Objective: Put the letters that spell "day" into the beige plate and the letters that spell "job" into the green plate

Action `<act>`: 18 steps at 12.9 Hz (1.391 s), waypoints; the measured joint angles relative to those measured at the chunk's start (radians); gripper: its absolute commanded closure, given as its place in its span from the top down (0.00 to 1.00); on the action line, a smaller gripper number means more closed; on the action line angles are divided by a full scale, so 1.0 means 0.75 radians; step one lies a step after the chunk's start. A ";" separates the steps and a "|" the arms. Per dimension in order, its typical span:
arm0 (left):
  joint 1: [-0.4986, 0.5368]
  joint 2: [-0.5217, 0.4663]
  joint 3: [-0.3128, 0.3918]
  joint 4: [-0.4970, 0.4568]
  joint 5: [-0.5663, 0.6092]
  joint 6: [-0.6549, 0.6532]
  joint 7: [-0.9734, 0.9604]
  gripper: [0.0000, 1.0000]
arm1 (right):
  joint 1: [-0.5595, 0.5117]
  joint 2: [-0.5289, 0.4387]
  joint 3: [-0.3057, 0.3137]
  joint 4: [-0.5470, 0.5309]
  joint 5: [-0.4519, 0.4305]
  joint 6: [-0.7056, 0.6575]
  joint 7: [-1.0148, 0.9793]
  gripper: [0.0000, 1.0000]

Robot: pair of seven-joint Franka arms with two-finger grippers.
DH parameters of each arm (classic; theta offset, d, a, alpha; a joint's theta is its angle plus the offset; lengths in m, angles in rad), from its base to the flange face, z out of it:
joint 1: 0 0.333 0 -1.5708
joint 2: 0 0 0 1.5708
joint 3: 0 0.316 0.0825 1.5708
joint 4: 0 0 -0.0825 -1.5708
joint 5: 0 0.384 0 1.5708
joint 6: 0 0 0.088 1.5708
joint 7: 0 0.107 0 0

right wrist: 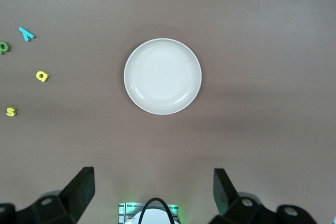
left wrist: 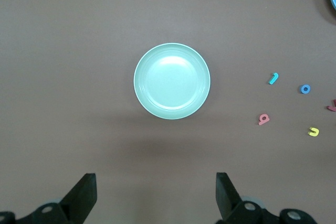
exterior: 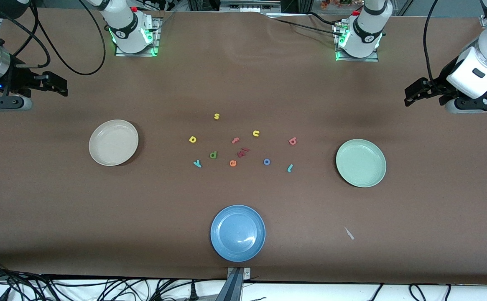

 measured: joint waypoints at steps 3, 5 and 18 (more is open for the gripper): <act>0.000 0.000 0.000 0.001 0.000 0.000 0.000 1.00 | 0.000 0.000 0.000 0.000 0.000 0.000 0.000 1.00; 0.000 0.001 0.000 0.002 0.000 0.000 0.000 1.00 | 0.000 0.000 0.000 0.000 0.000 0.000 0.000 1.00; -0.003 0.004 0.000 0.018 0.000 -0.001 0.000 1.00 | -0.001 0.005 0.000 0.000 0.000 -0.034 0.000 1.00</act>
